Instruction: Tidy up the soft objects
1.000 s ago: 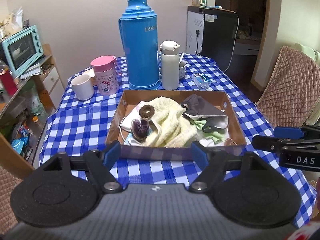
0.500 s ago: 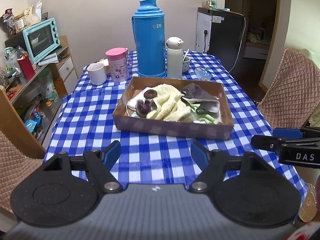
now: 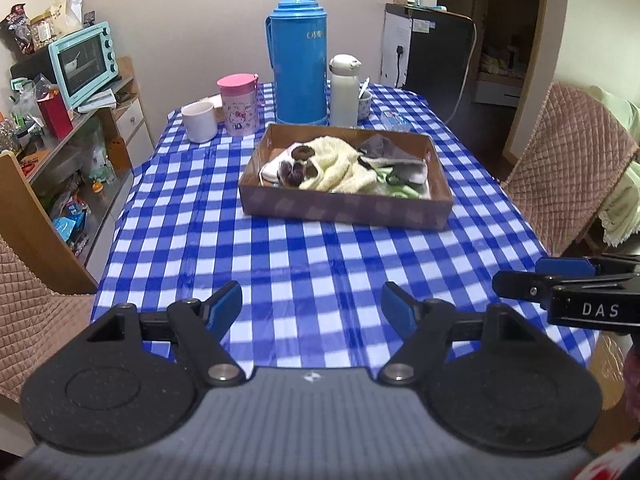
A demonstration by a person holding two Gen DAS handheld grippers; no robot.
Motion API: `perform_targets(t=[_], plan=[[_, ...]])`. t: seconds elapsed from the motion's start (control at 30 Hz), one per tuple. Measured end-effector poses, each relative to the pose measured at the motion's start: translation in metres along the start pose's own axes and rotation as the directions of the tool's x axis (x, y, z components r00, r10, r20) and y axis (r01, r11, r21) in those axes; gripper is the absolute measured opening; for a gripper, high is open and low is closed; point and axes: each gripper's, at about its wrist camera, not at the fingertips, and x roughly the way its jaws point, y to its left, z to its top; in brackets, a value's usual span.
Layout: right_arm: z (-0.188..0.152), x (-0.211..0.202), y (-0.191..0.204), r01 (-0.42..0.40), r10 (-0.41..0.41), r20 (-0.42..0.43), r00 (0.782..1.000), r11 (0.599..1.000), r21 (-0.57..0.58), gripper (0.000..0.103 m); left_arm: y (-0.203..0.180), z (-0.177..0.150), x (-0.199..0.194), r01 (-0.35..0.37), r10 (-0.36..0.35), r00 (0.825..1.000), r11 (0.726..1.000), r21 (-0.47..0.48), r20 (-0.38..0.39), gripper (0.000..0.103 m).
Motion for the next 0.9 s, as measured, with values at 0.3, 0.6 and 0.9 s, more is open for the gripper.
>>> perform_targets(t=[0.3,0.6,0.9], plan=[[-0.036,-0.022,0.037,0.023,-0.023,-0.009,1.0,1.0,0.015,0.067,0.02,-0.031,-0.026,0.048,-0.048,0.999,0.999,0.026,-0.019,0.075],[-0.056,-0.034,0.062,0.032,-0.032,-0.016,0.999,0.999,0.016,0.067,0.029,-0.054,-0.041,0.094,-0.093,0.995,0.995,0.044,-0.041,0.075],[-0.068,-0.033,0.077,0.026,-0.026,-0.038,0.999,1.0,0.004,0.067,0.035,-0.067,-0.048,0.103,-0.101,0.994,0.994,0.039,-0.052,0.075]])
